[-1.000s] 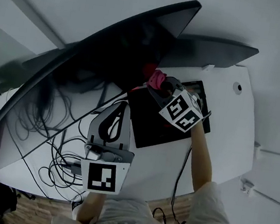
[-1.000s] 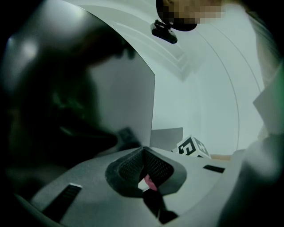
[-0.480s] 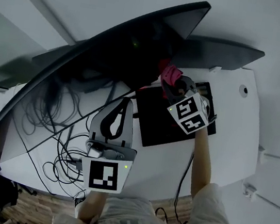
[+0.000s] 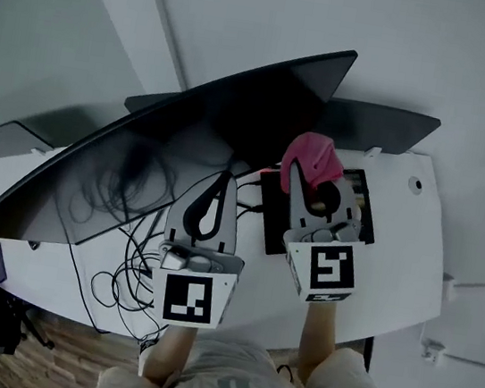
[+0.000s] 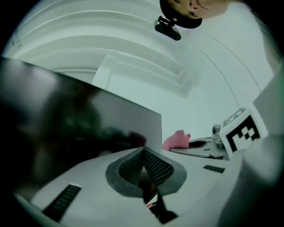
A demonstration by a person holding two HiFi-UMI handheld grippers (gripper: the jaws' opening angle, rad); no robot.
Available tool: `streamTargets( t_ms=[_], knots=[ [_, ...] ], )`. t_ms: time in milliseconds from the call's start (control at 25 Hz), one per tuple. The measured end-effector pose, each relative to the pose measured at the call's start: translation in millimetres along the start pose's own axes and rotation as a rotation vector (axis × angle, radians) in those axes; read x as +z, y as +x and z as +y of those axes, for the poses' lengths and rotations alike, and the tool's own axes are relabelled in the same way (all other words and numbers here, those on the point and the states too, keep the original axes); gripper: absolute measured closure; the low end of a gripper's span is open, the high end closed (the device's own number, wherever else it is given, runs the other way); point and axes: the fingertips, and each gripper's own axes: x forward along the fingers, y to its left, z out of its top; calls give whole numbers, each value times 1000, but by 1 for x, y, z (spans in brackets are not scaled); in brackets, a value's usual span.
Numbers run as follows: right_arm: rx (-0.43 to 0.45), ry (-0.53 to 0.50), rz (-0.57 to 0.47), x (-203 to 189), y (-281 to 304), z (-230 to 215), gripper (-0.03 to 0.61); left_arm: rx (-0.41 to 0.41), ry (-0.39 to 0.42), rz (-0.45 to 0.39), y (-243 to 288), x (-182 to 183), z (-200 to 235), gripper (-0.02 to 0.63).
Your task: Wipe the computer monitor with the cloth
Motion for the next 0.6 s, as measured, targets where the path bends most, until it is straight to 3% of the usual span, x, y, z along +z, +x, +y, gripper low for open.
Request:
streamTargets(
  t_ms=[160, 280, 400, 600],
  knots=[
    [33, -53, -136, 68, -35, 84, 525, 41, 41, -35, -58, 31, 10, 598],
    [70, 45, -211, 97, -61, 138, 525, 73, 74, -87, -106, 53, 19, 598],
    [109, 126, -254, 108, -86, 177, 525, 130, 87, -117, -156, 62, 32, 598],
    [177, 128, -256, 109, -112, 231, 525, 203, 107, -85, -216, 59, 52, 598]
  ],
)
